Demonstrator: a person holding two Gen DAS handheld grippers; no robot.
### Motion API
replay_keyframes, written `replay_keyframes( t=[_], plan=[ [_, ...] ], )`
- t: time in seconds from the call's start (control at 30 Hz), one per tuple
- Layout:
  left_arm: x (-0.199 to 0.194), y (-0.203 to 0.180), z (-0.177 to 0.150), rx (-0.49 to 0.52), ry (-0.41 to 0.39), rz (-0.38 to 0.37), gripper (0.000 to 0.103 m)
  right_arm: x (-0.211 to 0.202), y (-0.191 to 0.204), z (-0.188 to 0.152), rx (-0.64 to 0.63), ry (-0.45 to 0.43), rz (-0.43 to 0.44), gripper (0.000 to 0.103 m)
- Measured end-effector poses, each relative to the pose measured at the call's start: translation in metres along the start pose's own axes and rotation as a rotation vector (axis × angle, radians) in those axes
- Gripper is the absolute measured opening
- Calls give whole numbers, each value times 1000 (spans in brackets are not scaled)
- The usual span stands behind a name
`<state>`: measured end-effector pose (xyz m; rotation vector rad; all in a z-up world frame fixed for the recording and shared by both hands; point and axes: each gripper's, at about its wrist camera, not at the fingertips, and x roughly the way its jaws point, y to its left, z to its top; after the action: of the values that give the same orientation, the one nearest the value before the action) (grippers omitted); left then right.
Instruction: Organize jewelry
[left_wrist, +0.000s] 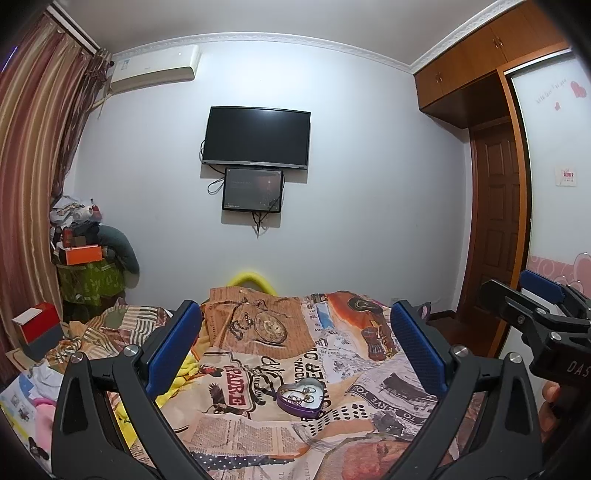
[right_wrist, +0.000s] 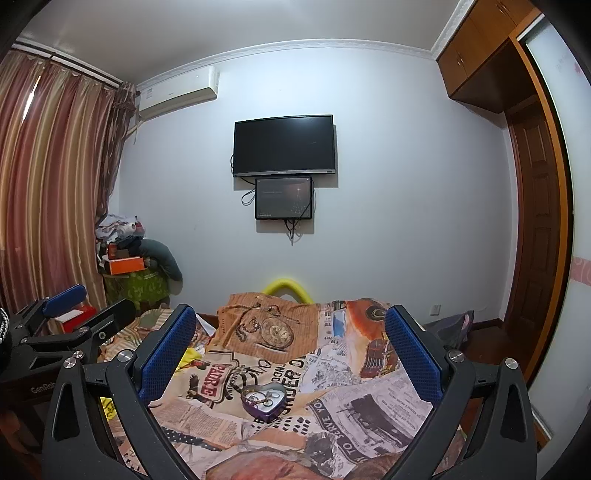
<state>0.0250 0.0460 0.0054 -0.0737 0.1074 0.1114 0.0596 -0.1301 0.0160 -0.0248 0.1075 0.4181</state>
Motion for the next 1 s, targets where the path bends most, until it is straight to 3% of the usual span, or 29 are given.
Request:
replay_keyframes(
  t=[1.0],
  plan=[
    [-1, 3, 0, -8, 7, -36, 103, -1, 0, -1, 8, 4, 6, 102]
  ],
)
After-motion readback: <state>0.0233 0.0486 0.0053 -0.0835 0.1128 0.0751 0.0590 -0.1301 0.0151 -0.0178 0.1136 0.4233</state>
